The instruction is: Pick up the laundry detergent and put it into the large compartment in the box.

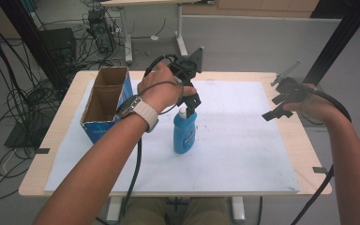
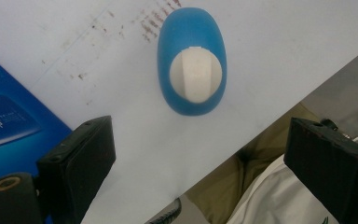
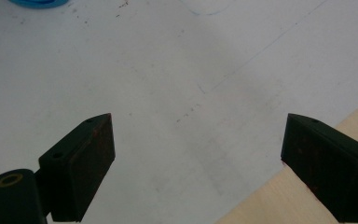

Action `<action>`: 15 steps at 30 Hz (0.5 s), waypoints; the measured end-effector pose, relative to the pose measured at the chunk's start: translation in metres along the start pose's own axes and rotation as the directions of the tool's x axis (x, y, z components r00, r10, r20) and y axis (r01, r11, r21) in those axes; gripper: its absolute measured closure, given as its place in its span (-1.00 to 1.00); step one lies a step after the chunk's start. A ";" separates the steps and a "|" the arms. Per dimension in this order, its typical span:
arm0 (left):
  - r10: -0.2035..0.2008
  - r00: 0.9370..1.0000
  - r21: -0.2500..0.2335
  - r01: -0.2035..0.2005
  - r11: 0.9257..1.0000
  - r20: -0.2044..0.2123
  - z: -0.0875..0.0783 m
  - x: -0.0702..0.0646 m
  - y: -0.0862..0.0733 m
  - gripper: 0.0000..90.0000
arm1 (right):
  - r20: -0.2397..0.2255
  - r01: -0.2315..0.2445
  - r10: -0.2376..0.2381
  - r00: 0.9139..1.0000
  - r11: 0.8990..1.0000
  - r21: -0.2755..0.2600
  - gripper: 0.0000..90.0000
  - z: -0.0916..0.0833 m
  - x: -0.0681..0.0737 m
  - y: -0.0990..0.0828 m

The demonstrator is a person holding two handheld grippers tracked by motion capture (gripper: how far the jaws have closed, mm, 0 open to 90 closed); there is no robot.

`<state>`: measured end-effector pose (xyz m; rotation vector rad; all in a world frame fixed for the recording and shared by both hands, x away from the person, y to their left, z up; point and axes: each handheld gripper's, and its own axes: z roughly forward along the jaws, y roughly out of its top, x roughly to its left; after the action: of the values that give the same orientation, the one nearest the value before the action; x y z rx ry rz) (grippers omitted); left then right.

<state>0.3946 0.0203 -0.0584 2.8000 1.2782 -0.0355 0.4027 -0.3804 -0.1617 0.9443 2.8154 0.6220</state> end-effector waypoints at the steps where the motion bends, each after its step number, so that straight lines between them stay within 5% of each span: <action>1: -0.004 1.000 -0.001 0.004 1.000 0.001 0.000 -0.001 0.001 -0.79 | 0.000 0.000 0.000 1.000 1.000 -0.001 -0.79 0.000 0.000 0.000; 15: -0.043 0.999 -0.001 0.043 0.999 -0.026 0.010 -0.008 0.010 -0.79 | -0.005 0.005 -0.005 1.000 1.000 -0.016 -0.79 0.002 -0.005 -0.006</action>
<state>0.3972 0.0068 -0.0674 2.7819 1.3438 -0.0013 0.4036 -0.3868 -0.1659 0.9339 2.8118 0.6462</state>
